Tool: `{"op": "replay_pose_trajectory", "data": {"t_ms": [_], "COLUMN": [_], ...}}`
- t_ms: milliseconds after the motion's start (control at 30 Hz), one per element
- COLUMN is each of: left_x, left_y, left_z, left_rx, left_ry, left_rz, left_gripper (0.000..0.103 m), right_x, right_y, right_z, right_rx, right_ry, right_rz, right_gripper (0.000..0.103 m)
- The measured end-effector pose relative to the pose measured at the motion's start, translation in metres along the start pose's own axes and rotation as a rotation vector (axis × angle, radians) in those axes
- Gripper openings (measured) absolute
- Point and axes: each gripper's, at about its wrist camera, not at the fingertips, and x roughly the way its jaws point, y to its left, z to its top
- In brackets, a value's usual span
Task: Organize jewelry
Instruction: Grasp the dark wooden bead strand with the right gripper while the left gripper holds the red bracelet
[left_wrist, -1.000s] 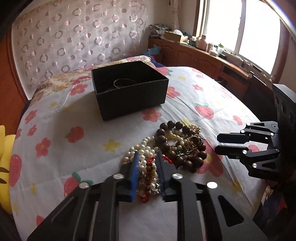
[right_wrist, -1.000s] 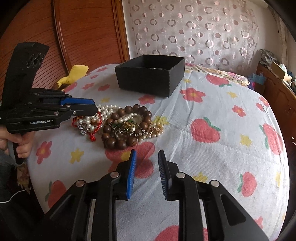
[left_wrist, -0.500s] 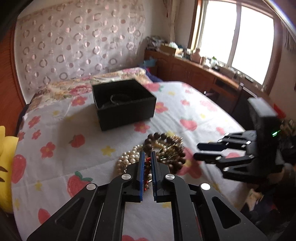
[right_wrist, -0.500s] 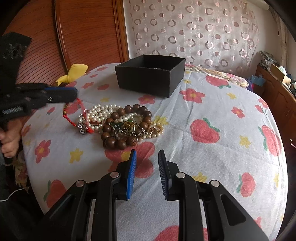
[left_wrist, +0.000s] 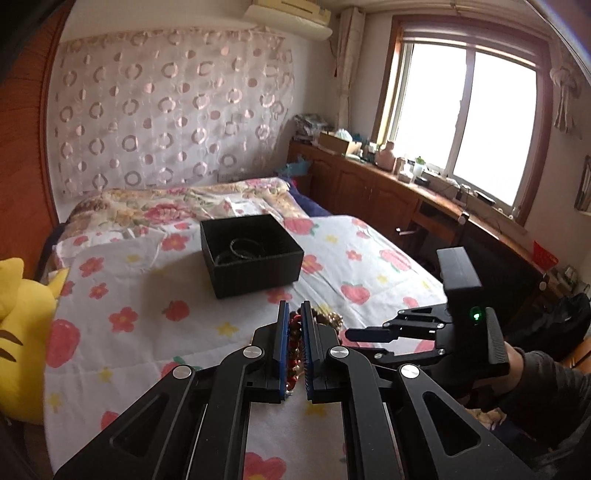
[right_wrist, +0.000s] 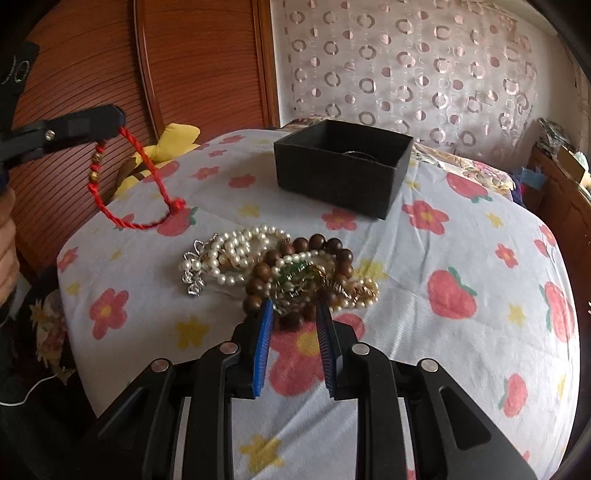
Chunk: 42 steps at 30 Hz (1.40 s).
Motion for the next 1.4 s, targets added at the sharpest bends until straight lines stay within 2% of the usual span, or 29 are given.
{"op": "replay_pose_trajectory", "data": {"t_ms": [367, 567, 733, 800, 1100, 1400], "left_x": [-0.011, -0.010, -0.009, -0.010, -0.007, -0.003], "left_y": [0.017, 0.022, 0.026, 0.027, 0.028, 0.028], "left_z": [-0.009, -0.014, -0.016, -0.017, -0.018, -0.018], "left_rx": [-0.036, -0.054, -0.065, -0.067, -0.069, -0.070], "left_ry": [-0.014, -0.012, -0.012, -0.014, -0.009, -0.009], "left_rz": [0.039, 0.040, 0.042, 0.041, 0.039, 0.040], "left_gripper": [0.006, 0.006, 0.006, 0.006, 0.006, 0.006], "right_x": [0.015, 0.027, 0.028, 0.023, -0.016, -0.040], "right_y": [0.020, 0.027, 0.035, 0.032, 0.017, -0.002], "right_z": [0.011, 0.016, 0.013, 0.013, 0.028, 0.053], "right_rx": [-0.073, -0.126, -0.200, -0.186, -0.140, -0.121], "right_ry": [0.052, 0.100, 0.114, 0.105, -0.021, -0.089], "right_rz": [0.042, 0.013, -0.026, -0.015, -0.028, -0.045], "right_gripper": [0.026, 0.027, 0.024, 0.015, 0.015, 0.015]}}
